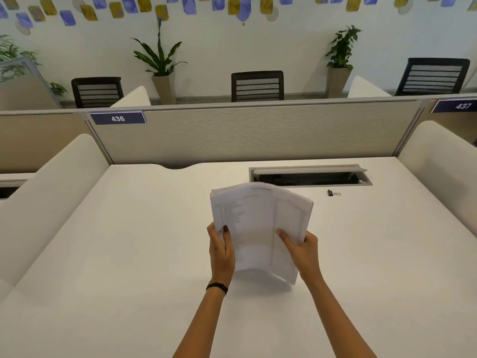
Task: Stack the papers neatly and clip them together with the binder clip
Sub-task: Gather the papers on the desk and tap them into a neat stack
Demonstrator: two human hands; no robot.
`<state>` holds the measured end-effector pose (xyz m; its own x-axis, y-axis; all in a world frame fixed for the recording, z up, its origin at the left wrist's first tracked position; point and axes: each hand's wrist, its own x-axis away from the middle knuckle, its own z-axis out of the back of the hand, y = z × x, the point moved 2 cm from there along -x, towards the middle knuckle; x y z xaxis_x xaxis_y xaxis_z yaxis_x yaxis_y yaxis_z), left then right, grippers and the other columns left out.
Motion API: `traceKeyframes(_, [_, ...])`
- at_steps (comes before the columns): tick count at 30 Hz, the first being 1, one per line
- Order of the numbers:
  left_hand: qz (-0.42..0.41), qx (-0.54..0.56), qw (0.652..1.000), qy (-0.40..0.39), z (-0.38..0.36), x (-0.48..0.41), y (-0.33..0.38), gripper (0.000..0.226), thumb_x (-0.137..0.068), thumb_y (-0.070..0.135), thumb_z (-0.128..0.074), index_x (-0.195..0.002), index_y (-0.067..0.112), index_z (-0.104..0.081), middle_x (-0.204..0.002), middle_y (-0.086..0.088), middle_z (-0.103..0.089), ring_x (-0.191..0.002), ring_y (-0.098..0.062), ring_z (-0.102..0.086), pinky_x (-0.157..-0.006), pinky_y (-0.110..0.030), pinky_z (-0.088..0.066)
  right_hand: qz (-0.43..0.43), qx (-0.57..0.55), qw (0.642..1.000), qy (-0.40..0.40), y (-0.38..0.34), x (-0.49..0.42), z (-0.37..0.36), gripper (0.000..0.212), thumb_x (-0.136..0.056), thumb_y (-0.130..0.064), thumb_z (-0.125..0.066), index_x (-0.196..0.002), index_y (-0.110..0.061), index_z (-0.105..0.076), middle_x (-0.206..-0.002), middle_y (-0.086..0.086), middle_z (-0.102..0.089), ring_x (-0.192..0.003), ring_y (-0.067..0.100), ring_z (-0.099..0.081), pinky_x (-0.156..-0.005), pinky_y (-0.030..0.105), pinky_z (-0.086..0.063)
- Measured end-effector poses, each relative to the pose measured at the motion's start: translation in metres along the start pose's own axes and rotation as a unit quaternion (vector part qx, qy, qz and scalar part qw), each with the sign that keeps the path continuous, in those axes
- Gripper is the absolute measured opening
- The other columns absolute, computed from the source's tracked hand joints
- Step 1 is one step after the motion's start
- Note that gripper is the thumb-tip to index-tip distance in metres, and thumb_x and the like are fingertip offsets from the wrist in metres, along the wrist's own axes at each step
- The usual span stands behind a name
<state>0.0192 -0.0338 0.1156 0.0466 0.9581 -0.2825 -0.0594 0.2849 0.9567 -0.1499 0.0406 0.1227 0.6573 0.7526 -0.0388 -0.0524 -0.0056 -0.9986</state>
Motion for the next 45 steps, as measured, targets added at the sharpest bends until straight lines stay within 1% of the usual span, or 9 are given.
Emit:
traceKeyframes(5, [0.022,-0.006,1.000,-0.012,-0.001,0.008,-0.014,0.020,-0.095,0.028,-0.033,-0.103,0.046,-0.034,-0.116,0.019,-0.050,-0.102,-0.009,-0.058,-0.073,-0.024,-0.056,-0.031,0.008,0.999,-0.006,0.008,0.004,0.001,0.026,-0.074,-0.016,-0.075,-0.077,0.007,-0.064,-0.083,0.029,-0.066,-0.071,0.029,-0.060,-0.067,0.048,-0.054])
traceKeyframes(8, [0.020,-0.005,1.000,-0.005,0.001,0.005,-0.012,0.021,-0.098,0.020,-0.032,-0.103,0.041,-0.037,-0.110,0.018,-0.053,-0.093,0.001,-0.058,-0.066,-0.016,-0.054,-0.026,0.011,1.000,-0.012,0.006,0.004,-0.001,0.026,-0.074,-0.018,-0.075,-0.074,0.005,-0.064,-0.079,0.026,-0.067,-0.071,0.031,-0.062,-0.064,0.042,-0.053])
traceKeyframes(14, [0.070,-0.025,0.997,-0.002,0.023,-0.014,-0.015,0.017,-0.093,0.024,-0.049,-0.106,0.016,-0.058,-0.096,0.003,-0.065,-0.079,-0.012,-0.064,-0.058,-0.013,-0.053,-0.100,-0.016,0.992,-0.071,0.014,-0.005,-0.006,0.027,-0.076,-0.019,-0.073,-0.100,-0.007,-0.066,-0.095,0.009,-0.072,-0.082,0.024,-0.070,-0.070,0.040,-0.060])
traceKeyframes(20, [0.166,-0.068,0.984,-0.011,0.045,-0.021,-0.053,0.016,-0.087,0.021,-0.061,-0.101,0.016,-0.066,-0.090,-0.009,-0.070,-0.076,-0.028,-0.067,-0.065,-0.039,-0.059,-0.184,-0.021,0.974,-0.128,0.048,-0.010,-0.018,0.028,-0.076,-0.016,-0.073,-0.102,-0.012,-0.065,-0.102,0.008,-0.071,-0.085,0.023,-0.070,-0.069,0.035,-0.059])
traceKeyframes(27, [0.212,-0.117,0.970,0.036,0.057,-0.010,-0.089,0.020,-0.087,0.018,-0.062,-0.103,0.007,-0.066,-0.088,-0.010,-0.067,-0.077,-0.027,-0.063,-0.059,-0.022,-0.047,-0.188,0.028,0.973,-0.133,0.082,-0.016,-0.033,0.027,-0.077,-0.009,-0.071,-0.103,-0.010,-0.064,-0.106,0.013,-0.070,-0.087,0.024,-0.069,-0.073,0.034,-0.058])
traceKeyframes(34, [0.222,-0.181,0.957,0.042,0.060,-0.005,-0.110,0.017,-0.088,0.015,-0.060,-0.101,0.005,-0.064,-0.088,-0.010,-0.066,-0.078,-0.023,-0.061,-0.060,-0.020,-0.044,-0.198,0.093,0.967,-0.130,0.096,-0.030,-0.035,0.026,-0.076,-0.001,-0.069,-0.102,-0.003,-0.062,-0.080,0.005,-0.067,-0.074,0.019,-0.064,-0.062,0.024,-0.052])
traceKeyframes(37, [0.225,-0.206,0.952,0.030,0.059,-0.007,-0.119,0.016,-0.088,0.014,-0.059,-0.101,0.007,-0.062,-0.094,-0.011,-0.066,-0.089,-0.031,-0.063,-0.070,-0.033,-0.051,-0.199,0.126,0.963,-0.130,0.103,-0.038,-0.030,0.025,-0.075,-0.001,-0.070,-0.099,-0.002,-0.064,-0.071,0.004,-0.066,-0.070,0.020,-0.065,-0.066,0.034,-0.058])
traceKeyframes(41, [0.213,-0.395,0.892,0.048,0.045,-0.016,-0.121,0.040,-0.086,0.019,-0.061,-0.124,0.009,-0.051,-0.120,-0.017,-0.053,-0.114,-0.035,-0.047,-0.093,-0.051,-0.039,-0.184,0.173,0.959,-0.126,0.107,-0.055,-0.011,0.018,-0.077,-0.005,-0.063,-0.095,-0.001,-0.066,-0.064,0.003,-0.065,-0.058,0.016,-0.063,-0.057,0.025,-0.055])
traceKeyframes(45, [0.094,-0.327,0.940,-0.028,-0.003,-0.033,-0.101,0.050,-0.089,0.011,-0.055,-0.135,0.009,-0.038,-0.135,-0.012,-0.047,-0.126,-0.029,-0.039,-0.108,-0.040,-0.031,-0.138,0.205,0.963,-0.104,0.103,-0.088,0.023,0.016,-0.080,-0.003,-0.058,-0.092,-0.003,-0.068,-0.067,0.002,-0.062,-0.055,0.013,-0.056,-0.048,0.016,-0.048])
